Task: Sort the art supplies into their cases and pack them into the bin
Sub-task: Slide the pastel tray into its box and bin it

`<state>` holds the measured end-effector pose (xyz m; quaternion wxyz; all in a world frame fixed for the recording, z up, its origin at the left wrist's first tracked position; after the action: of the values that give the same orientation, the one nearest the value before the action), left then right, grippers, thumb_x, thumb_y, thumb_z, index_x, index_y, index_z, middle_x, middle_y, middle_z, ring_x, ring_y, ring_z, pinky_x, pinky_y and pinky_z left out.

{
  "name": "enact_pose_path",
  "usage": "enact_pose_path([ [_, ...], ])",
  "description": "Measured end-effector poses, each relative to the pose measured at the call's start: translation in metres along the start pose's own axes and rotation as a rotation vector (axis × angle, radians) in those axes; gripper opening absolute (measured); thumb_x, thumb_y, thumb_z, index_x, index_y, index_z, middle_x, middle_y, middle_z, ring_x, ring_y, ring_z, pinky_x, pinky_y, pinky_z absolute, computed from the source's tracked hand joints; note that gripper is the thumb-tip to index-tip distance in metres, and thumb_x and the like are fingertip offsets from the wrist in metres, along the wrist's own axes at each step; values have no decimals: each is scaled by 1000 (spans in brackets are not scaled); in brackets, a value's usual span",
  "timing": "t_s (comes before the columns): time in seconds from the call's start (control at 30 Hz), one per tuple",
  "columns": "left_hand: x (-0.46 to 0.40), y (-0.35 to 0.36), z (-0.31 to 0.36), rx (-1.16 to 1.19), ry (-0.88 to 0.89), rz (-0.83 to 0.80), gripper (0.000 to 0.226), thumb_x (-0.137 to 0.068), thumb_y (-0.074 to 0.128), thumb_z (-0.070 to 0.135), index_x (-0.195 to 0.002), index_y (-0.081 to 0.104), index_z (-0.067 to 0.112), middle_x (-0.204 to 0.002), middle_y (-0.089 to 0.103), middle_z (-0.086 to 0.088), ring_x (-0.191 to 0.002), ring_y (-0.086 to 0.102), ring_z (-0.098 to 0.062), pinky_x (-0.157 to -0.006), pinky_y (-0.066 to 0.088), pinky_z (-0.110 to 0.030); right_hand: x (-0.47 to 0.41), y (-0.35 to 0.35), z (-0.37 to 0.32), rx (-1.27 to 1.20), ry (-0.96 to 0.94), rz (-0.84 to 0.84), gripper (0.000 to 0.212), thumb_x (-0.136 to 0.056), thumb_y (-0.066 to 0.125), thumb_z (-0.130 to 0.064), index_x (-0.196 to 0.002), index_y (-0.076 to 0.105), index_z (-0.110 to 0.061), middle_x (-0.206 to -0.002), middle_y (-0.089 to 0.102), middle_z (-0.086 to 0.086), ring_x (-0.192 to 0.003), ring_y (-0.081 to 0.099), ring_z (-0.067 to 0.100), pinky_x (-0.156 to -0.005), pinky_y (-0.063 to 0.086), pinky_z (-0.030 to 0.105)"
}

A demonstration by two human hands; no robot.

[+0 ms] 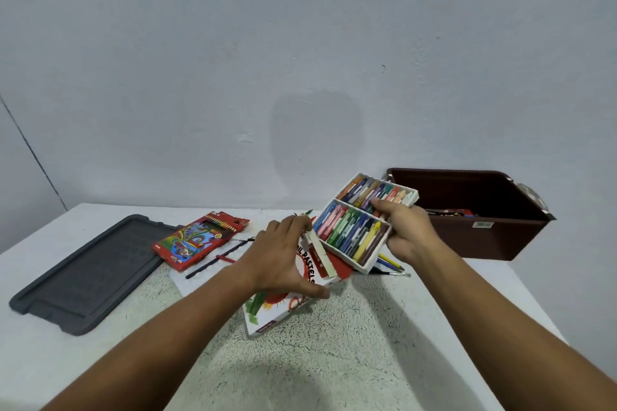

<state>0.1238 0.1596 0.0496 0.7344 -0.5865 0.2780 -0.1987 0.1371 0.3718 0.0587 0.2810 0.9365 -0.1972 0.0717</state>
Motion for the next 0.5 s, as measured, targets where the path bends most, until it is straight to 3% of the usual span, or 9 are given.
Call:
enact_pose_path([
  [0.13,0,3,10,62,-4,60,112,-51,65,85,-135,24,23,-129,41,2,-105,37,-12,-91,37,-30,6,8,1,-76,-9,41,29,-86,63,6,-115,58,5,-90,67,17,-66,69,28,-47,57,39],
  [0.23,-3,3,11,148,-57,120,112,-51,67,84,-135,24,24,-129,42,3,-109,40,-13,-94,39,-32,10,15,1,-133,-47,84,32,-86,64,5,-117,55,4,-92,67,18,-69,69,28,-49,57,40],
  [0.37,-6,4,16,214,-90,181,107,-49,69,83,-129,24,28,-123,42,5,-106,40,-13,-87,38,-30,12,21,0,-158,-118,151,40,-85,67,0,-120,48,-3,-106,66,19,-82,71,32,-57,58,47],
  [0.5,-8,4,16,238,-99,217,104,-48,72,81,-126,24,30,-116,36,11,-105,40,-14,-85,39,-31,17,26,-6,-149,-204,187,36,-86,66,-2,-115,45,-6,-104,63,13,-86,69,28,-67,60,51],
])
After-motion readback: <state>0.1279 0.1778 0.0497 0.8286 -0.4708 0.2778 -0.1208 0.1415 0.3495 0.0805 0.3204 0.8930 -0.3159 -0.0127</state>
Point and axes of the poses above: each hand's wrist, its own x-axis away from the middle knuckle, its own y-axis out of the palm, z = x × y, the point moved 4 cm from there along -x, towards the middle knuckle
